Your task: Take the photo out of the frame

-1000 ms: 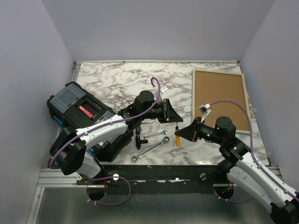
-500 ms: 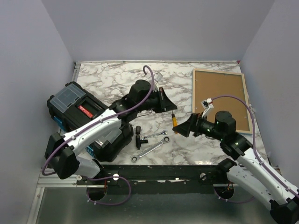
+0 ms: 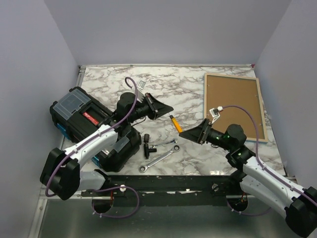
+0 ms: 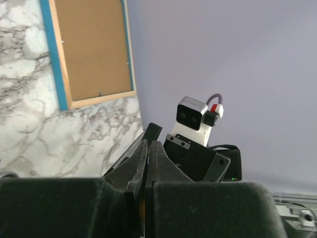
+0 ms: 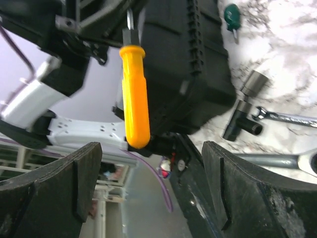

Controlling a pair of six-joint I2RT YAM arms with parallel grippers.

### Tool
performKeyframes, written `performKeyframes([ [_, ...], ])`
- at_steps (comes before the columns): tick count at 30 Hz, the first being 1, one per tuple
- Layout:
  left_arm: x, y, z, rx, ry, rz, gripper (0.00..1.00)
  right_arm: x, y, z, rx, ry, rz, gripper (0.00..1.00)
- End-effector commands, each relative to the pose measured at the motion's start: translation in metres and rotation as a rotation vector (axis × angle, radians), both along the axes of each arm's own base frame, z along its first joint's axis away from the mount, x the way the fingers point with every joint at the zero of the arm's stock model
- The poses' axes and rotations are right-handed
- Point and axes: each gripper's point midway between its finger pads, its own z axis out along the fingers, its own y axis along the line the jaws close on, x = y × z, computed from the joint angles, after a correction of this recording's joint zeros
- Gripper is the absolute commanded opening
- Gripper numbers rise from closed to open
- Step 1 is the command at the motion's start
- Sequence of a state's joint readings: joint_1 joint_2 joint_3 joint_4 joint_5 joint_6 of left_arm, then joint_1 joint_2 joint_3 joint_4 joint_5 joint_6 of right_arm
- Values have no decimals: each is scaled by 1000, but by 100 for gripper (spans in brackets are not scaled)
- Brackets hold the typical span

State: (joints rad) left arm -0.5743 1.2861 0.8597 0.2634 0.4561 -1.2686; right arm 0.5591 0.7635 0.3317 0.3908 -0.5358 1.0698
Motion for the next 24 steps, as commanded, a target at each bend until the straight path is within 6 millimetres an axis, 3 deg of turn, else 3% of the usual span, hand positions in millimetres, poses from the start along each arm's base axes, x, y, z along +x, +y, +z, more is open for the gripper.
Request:
performKeyframes([
  [1,-9,10,44,-218,-2,56,0,7,0,60,164,-131,-37,86],
  [6,-11,18,38,-283,66,106,0,20,3,66,204,-142,-74,71],
  [12,-10,24,46,-355,63,169,0,31,11,76,229,-160,-118,71],
  [14,-9,25,47,-374,72,182,0,33,17,79,222,-167,-116,65],
  [24,-7,33,54,-435,67,249,0,42,40,74,128,-184,-224,44],
])
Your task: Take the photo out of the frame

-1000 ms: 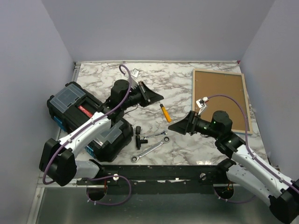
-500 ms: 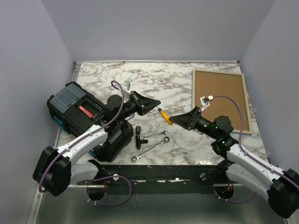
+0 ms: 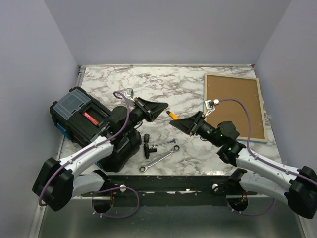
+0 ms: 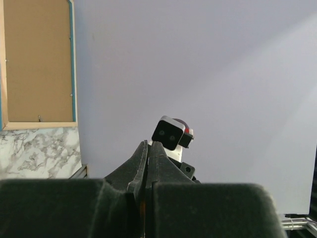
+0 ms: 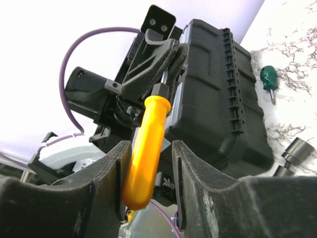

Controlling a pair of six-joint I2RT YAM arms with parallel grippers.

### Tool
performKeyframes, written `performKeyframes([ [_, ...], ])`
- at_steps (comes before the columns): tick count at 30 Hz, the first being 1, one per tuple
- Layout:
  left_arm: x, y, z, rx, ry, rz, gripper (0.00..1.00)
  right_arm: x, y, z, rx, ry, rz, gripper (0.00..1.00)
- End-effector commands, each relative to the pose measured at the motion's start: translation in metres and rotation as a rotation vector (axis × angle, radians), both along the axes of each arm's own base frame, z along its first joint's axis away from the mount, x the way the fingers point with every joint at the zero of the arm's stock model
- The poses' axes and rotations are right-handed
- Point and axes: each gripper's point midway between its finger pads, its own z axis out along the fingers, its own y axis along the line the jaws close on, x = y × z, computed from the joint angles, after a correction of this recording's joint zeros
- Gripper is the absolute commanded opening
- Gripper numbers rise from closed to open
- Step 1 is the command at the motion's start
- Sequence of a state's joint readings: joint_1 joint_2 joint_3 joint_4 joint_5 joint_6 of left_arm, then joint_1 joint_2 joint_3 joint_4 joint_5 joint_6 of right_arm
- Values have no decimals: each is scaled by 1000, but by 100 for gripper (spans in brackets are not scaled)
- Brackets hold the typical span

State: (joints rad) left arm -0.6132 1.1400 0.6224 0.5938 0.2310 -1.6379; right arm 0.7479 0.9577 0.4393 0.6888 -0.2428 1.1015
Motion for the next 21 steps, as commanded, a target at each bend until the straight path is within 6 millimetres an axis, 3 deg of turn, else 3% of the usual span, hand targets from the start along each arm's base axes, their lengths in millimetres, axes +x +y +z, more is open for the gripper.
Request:
performKeyframes([
  [1,1,10,23,-93,-28,67,0,19,-1,13,-28,-45,-150,42],
  [7,1,16,21,-110,-26,113,0,23,2,19,-47,-77,-178,44],
  [12,-1,21,25,-129,-43,135,0,33,-8,20,-35,-55,-256,44],
  [21,0,19,23,-135,-35,139,0,34,2,24,-35,-68,-225,39],
])
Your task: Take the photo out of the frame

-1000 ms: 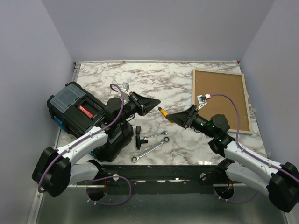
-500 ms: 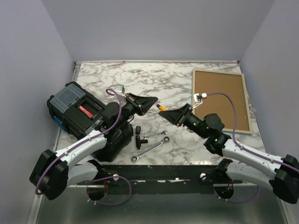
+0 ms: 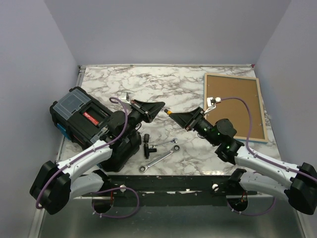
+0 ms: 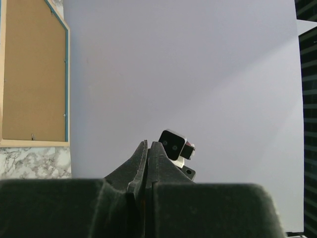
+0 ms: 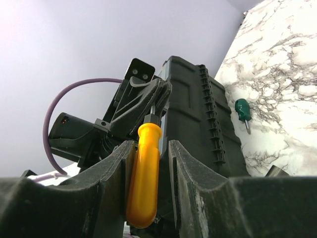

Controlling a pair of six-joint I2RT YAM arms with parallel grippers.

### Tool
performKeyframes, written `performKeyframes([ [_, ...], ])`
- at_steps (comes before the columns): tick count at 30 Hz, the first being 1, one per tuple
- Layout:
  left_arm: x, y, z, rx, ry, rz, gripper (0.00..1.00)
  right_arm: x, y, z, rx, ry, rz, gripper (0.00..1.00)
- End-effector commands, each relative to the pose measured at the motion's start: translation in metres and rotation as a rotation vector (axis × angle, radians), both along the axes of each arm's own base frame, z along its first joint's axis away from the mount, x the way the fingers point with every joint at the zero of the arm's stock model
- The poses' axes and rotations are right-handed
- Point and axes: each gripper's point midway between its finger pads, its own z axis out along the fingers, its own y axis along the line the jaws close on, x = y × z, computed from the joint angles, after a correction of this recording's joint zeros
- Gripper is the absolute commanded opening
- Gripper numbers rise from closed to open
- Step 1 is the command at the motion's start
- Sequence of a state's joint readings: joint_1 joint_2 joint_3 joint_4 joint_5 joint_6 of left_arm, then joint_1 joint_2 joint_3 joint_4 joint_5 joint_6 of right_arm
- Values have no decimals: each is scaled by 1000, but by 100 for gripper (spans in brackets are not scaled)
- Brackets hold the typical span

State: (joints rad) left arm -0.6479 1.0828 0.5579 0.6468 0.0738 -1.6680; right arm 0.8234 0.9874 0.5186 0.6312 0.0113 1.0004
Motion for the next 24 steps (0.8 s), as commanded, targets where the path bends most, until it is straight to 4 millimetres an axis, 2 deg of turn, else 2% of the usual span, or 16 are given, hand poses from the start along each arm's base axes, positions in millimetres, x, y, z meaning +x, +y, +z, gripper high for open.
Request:
performKeyframes([
  [1,-2,5,19,-78,-33,23,0,6,1,12,-1,-30,-30,39],
  [4,-2,4,20,-84,-35,20,0,7,3,12,-7,-31,-24,30],
  [6,-4,1,21,-80,-42,11,0,9,5,9,-21,-25,-25,1],
  [8,-8,-4,18,-43,-54,-25,3,12,3,1,-68,-4,-44,0],
  [9,-9,-6,15,-12,-55,-34,14,13,-1,-3,-96,6,-63,0],
  [10,-10,-6,8,52,-47,-31,30,17,-8,-10,-125,28,-102,0],
  [11,-10,-5,-6,147,-30,-26,45,17,-14,-16,-158,47,-124,1],
  [14,-9,14,-29,373,-58,50,65,22,-41,-42,-338,94,-231,0],
  [15,-7,23,-38,454,-71,86,79,23,-54,-55,-419,131,-278,0],
  [16,-6,33,-42,522,-80,123,85,23,-65,-66,-500,156,-304,0],
  [18,-4,45,-50,658,-120,157,87,26,-90,-87,-674,216,-376,0],
  [20,-4,46,-50,761,-177,131,86,29,-115,-101,-834,276,-429,0],
  [22,-7,36,-58,839,-213,40,85,37,-139,-113,-971,337,-448,0],
  [24,-17,14,-62,853,-265,-102,82,48,-167,-121,-1058,416,-457,0],
])
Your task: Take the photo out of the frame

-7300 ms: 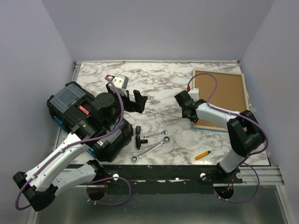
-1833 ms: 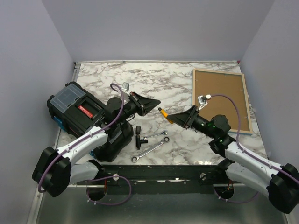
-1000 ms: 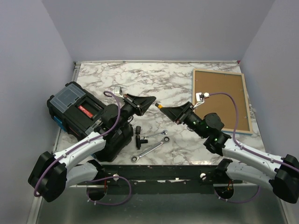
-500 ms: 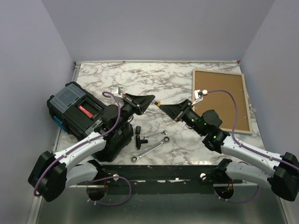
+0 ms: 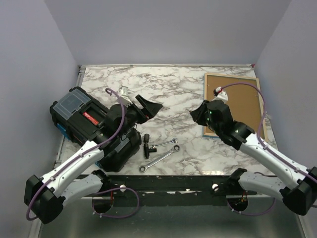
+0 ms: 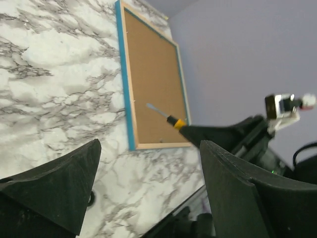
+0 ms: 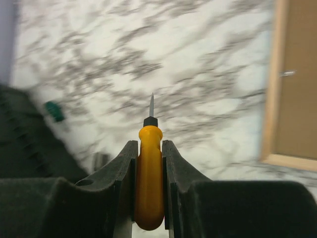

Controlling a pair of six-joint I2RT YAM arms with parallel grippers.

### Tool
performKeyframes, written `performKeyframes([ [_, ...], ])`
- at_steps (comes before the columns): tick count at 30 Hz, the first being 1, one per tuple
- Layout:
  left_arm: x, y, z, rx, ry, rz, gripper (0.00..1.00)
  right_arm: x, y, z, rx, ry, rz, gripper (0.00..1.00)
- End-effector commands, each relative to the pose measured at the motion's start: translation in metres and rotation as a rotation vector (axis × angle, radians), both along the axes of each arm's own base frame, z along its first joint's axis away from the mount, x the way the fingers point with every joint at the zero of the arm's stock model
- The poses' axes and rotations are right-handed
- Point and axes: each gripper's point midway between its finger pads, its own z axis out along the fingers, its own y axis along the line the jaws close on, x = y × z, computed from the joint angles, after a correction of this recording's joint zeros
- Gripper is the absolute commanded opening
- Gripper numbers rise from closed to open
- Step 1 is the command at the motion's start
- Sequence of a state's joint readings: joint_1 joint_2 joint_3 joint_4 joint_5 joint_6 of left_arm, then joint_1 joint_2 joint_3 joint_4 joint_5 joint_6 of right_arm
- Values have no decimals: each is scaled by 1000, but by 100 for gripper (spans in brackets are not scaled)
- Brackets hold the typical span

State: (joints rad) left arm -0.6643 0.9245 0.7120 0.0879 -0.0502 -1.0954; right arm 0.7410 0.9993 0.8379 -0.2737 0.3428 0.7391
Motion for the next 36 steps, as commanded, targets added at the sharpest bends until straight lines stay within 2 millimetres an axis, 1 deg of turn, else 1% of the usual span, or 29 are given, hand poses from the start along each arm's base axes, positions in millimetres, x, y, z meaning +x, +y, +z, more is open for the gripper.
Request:
performKeyframes([
  [1,-15,-29,-35,283,-34,-261,81,8,-90,-48,-392,234,-109,0],
  [3,-23,-54,-38,302,-52,-389,80,17,-109,-46,-455,251,-127,0],
  [6,-34,-90,-49,366,-20,-546,80,27,-131,-62,-546,374,-124,0],
  [8,-41,-119,-62,376,31,-662,80,34,-128,-70,-570,403,-89,0],
  [9,-47,-134,-63,360,46,-730,79,41,-122,-71,-555,389,-72,0],
  [10,-50,-148,-72,363,81,-778,77,47,-116,-70,-540,374,-53,0],
  [11,-50,-159,-75,365,104,-799,75,52,-115,-71,-542,364,-53,0],
  [12,-50,-170,-83,373,124,-818,74,58,-118,-71,-556,362,-68,0],
  [13,-50,-180,-85,376,123,-835,72,61,-122,-76,-577,377,-74,0],
  [14,-48,-190,-91,385,135,-845,70,64,-126,-78,-591,391,-85,0],
  [16,-47,-205,-103,380,164,-863,69,72,-130,-79,-573,389,-88,0],
  [18,-48,-218,-112,345,200,-885,67,80,-131,-77,-541,373,-84,0],
  [21,-49,-229,-129,288,264,-907,65,92,-132,-78,-495,362,-74,0],
  [23,-49,-236,-135,248,276,-912,58,100,-135,-83,-461,369,-61,0],
  [27,-46,-247,-155,225,328,-926,54,113,-137,-89,-428,369,-42,0],
  [30,-40,-250,-172,242,374,-908,48,121,-133,-97,-420,390,-27,0],
  [33,-30,-253,-183,269,382,-886,44,127,-128,-102,-404,389,-5,0],
  [36,-22,-250,-199,305,421,-853,40,128,-126,-107,-399,402,-1,0],
])
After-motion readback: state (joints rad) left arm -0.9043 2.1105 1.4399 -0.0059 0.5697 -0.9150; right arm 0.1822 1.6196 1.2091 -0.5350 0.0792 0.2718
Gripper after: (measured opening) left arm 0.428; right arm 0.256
